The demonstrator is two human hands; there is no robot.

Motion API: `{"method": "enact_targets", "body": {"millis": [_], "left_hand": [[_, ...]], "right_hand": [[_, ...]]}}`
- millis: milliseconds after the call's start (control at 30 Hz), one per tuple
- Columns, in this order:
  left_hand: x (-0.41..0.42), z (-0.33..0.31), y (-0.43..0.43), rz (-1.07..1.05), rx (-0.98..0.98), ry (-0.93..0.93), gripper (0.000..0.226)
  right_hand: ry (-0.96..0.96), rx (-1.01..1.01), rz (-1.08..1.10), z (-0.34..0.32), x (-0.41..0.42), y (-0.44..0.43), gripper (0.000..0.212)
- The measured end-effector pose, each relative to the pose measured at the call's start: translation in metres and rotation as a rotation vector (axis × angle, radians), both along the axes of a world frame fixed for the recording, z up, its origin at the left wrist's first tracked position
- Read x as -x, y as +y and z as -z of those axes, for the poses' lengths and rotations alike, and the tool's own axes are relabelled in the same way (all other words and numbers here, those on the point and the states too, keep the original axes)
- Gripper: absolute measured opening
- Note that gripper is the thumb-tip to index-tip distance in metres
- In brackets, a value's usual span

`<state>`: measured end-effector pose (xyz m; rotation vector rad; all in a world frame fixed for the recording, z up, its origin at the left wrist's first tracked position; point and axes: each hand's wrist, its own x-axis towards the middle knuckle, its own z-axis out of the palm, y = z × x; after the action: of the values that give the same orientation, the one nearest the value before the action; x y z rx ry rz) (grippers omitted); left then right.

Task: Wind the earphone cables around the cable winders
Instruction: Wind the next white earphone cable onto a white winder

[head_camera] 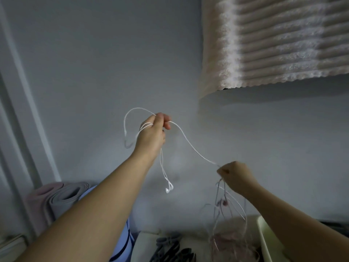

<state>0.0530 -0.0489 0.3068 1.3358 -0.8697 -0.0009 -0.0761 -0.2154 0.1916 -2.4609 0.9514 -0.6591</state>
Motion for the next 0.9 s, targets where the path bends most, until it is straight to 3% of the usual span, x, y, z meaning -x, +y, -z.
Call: {"method": "enact_targets", "body": {"millis": [167, 400, 567, 733, 900], "left_hand": [[-0.012, 0.010, 0.011, 0.016, -0.098, 0.111, 0.033], [-0.008, 0.033, 0.016, 0.074, -0.303, 0.153, 0.033], [-0.005, 0.041, 0.015, 0.087, -0.392, 0.121, 0.030], [-0.006, 0.045, 0.015, 0.053, -0.419, 0.075, 0.026], [-0.009, 0.050, 0.022, 0.034, -0.446, 0.112, 0.027]], "right_hand": [[-0.409, -0.083, -0.038, -0.037, 0.003, 0.003, 0.021], [-0.753, -0.181, -0.133, -0.092, 0.005, 0.013, 0.026], [-0.781, -0.040, -0.159, -0.100, 0.009, 0.018, 0.022], [-0.757, 0.120, -0.333, -0.118, 0.010, 0.038, 0.020], [-0.551, -0.099, -0.432, -0.121, -0.001, 0.052, 0.023]]}}
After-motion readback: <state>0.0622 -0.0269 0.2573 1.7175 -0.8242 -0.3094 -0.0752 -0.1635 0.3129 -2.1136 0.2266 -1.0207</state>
